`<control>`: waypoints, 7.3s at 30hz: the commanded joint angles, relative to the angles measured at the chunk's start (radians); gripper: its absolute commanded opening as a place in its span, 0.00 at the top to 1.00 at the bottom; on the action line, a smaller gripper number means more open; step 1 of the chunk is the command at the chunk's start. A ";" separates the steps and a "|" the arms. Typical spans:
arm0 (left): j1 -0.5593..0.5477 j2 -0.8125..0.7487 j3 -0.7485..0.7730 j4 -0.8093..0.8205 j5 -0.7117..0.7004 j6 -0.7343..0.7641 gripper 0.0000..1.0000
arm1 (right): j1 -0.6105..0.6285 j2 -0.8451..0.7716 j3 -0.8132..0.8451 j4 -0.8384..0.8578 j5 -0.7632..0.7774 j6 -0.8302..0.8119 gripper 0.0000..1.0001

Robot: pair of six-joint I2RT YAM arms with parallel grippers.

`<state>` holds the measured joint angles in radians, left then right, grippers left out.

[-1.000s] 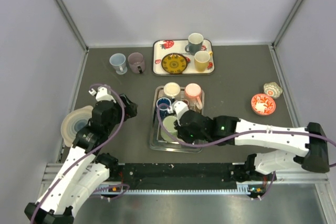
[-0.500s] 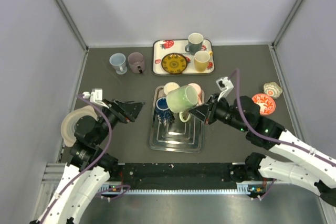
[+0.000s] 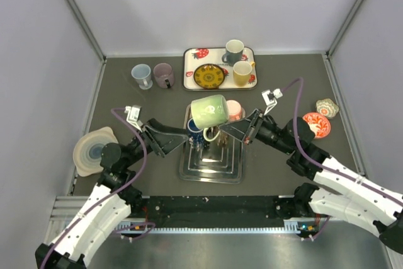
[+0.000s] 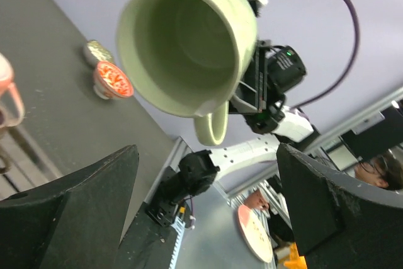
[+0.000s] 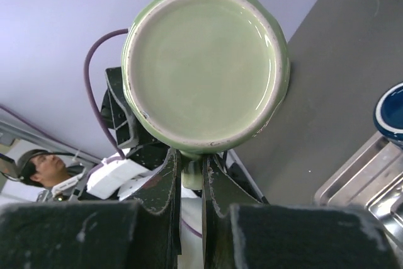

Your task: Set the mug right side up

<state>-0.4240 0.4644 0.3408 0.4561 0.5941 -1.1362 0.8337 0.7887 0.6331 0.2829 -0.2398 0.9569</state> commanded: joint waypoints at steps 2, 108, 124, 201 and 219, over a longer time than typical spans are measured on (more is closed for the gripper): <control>-0.074 0.051 -0.020 0.243 0.030 -0.060 0.04 | -0.015 0.026 -0.001 0.318 -0.039 0.092 1.00; 0.574 1.537 1.270 -0.853 -0.758 0.598 1.00 | -0.015 0.116 0.252 -0.742 0.424 -0.538 0.25; 0.580 1.499 1.242 -0.883 -0.755 0.566 0.52 | -0.013 0.153 0.255 -0.748 0.412 -0.523 0.23; 0.301 0.212 0.339 -0.976 -0.671 0.546 0.09 | 0.219 0.979 0.751 -0.708 0.539 -0.774 1.00; 0.301 0.109 0.189 -0.621 -0.130 0.264 0.08 | 0.032 0.215 0.358 -0.406 0.139 -0.382 1.00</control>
<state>-0.1204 0.5995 0.6231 -0.4408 0.1535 -0.7147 0.9825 1.1976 1.0832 -0.4271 0.0917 0.3939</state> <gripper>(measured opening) 0.913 0.124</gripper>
